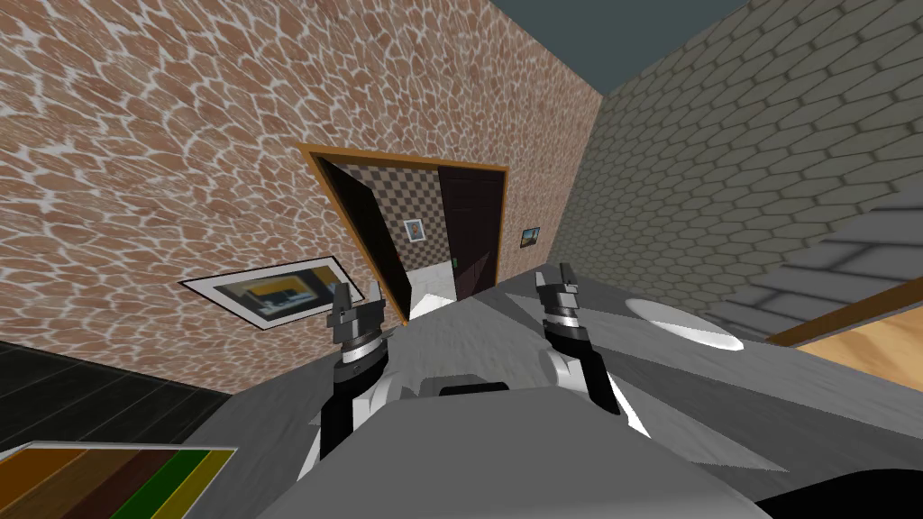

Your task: Push the door open

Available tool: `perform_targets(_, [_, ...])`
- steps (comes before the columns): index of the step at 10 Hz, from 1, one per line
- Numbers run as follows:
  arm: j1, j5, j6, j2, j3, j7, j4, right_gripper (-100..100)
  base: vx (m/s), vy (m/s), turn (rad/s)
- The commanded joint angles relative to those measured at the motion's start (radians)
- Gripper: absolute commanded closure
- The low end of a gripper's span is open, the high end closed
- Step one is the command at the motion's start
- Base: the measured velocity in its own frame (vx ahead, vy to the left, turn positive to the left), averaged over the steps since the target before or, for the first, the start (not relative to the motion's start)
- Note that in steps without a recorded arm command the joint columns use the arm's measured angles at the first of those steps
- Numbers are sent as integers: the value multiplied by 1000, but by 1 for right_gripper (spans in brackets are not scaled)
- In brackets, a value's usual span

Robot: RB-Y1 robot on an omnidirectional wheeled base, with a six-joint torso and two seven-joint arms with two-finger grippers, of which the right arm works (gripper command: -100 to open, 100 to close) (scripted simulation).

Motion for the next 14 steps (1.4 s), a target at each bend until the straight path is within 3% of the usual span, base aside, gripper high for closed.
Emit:
perform_targets(1, [-13,-1,-7,-12,-2,-2,37,-100,-20,21,97])
perform_targets(6, [-46,-3,-24,-37,-8,-5,128,-100,115,4,72])
perform_targets(11, [-87,-5,-45,-61,-14,-10,240,-100,87,2,80])
perform_targets(12, [-102,-6,-52,-69,-17,-12,281,-100,114,2,125])
perform_targets(14, [-111,-6,-57,-73,-18,-13,305,-100,85,-1,44])
